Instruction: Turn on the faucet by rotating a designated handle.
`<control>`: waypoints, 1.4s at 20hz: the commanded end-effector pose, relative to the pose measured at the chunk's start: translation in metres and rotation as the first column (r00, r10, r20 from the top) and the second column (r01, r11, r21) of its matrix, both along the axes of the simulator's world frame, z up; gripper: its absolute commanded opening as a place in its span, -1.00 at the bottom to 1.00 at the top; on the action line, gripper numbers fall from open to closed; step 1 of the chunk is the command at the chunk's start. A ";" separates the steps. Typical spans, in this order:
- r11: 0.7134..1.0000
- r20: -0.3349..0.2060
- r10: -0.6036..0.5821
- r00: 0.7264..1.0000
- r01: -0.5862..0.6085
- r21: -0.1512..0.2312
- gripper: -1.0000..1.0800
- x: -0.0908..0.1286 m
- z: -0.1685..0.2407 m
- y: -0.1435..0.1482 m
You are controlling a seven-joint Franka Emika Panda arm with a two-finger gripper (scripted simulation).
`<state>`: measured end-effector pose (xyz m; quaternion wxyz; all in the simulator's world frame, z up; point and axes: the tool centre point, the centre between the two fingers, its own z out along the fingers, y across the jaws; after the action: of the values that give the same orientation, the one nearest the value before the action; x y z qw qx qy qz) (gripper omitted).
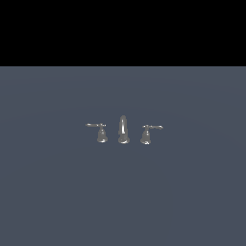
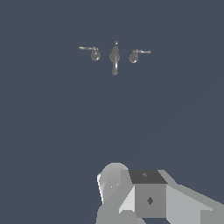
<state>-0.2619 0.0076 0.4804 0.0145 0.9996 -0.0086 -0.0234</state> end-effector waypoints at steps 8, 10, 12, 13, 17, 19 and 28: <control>1.000 0.001 -0.025 1.000 0.025 0.000 -1.00 0.002 -0.006 0.005; 0.999 0.001 -0.042 0.999 0.042 0.000 -1.00 0.003 -0.011 0.009; 0.998 0.002 -0.063 0.998 0.063 0.000 -1.00 0.005 -0.016 0.013; 0.997 0.002 -0.075 0.997 0.075 0.000 -1.00 0.006 -0.019 0.016; 0.991 0.004 -0.133 0.991 0.133 -0.001 -1.00 0.012 -0.034 0.028; 0.986 0.005 -0.168 0.986 0.168 -0.001 -1.00 0.016 -0.043 0.035; 0.937 0.011 -0.350 0.937 0.350 0.001 -1.00 0.042 -0.091 0.070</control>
<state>-0.2245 0.0716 0.3981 0.0114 0.9852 -0.1696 -0.0205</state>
